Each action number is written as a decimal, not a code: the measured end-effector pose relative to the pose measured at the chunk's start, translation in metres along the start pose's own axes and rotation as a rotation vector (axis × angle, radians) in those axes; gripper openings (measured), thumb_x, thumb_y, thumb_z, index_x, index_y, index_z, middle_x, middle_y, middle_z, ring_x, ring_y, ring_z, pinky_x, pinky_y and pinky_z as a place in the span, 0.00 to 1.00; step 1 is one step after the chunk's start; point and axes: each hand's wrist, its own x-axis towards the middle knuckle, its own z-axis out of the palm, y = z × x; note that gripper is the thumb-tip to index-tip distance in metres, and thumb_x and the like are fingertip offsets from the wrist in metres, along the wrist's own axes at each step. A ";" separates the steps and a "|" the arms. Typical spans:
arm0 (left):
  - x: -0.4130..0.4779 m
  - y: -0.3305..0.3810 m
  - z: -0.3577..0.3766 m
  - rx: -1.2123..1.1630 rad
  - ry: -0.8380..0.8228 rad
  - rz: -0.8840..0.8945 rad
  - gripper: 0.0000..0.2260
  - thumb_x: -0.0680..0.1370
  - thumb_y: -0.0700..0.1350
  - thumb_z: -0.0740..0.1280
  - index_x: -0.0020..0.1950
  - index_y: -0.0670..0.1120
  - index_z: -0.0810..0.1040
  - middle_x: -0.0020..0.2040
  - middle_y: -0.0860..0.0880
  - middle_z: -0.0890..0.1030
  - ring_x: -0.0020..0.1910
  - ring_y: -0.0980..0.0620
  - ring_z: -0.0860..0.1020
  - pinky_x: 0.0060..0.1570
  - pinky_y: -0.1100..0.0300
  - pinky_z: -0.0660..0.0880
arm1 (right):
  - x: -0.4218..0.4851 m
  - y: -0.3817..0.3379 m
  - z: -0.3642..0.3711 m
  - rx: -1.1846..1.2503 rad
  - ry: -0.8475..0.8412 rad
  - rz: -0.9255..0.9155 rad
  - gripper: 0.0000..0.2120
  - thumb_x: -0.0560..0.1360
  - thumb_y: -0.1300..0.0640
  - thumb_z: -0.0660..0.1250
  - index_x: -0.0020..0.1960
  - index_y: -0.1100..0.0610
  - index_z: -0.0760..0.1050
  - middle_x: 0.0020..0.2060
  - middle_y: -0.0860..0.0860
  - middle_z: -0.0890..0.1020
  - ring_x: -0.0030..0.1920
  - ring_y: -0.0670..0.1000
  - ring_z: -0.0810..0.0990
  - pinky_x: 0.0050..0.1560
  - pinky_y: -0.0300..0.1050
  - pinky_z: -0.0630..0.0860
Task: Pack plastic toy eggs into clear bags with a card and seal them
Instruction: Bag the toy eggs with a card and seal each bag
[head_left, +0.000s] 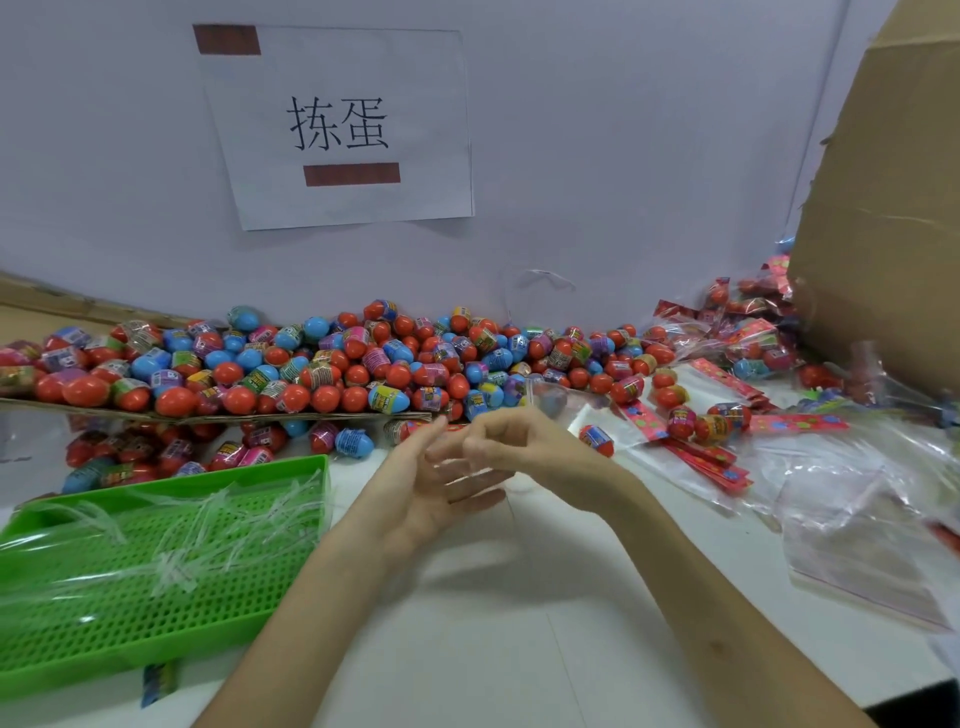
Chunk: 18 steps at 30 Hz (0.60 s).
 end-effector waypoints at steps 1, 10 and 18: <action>0.001 -0.001 0.000 0.014 0.031 0.017 0.17 0.85 0.48 0.60 0.62 0.38 0.82 0.60 0.35 0.84 0.56 0.35 0.85 0.56 0.41 0.82 | 0.000 -0.002 0.000 0.014 0.029 -0.005 0.14 0.81 0.50 0.66 0.46 0.61 0.80 0.56 0.62 0.85 0.59 0.65 0.82 0.67 0.65 0.75; 0.005 -0.001 -0.002 0.131 0.196 0.172 0.10 0.84 0.37 0.62 0.61 0.41 0.81 0.57 0.44 0.87 0.54 0.42 0.86 0.57 0.48 0.82 | -0.012 0.022 -0.058 -0.718 0.746 0.317 0.18 0.71 0.49 0.77 0.59 0.51 0.79 0.55 0.50 0.75 0.57 0.52 0.75 0.58 0.51 0.76; 0.010 0.000 -0.010 0.051 0.247 0.259 0.08 0.85 0.39 0.63 0.54 0.39 0.81 0.50 0.44 0.88 0.45 0.47 0.88 0.46 0.53 0.84 | -0.019 0.031 -0.072 -0.634 0.636 0.338 0.07 0.75 0.56 0.75 0.53 0.51 0.83 0.47 0.48 0.84 0.42 0.44 0.80 0.38 0.38 0.74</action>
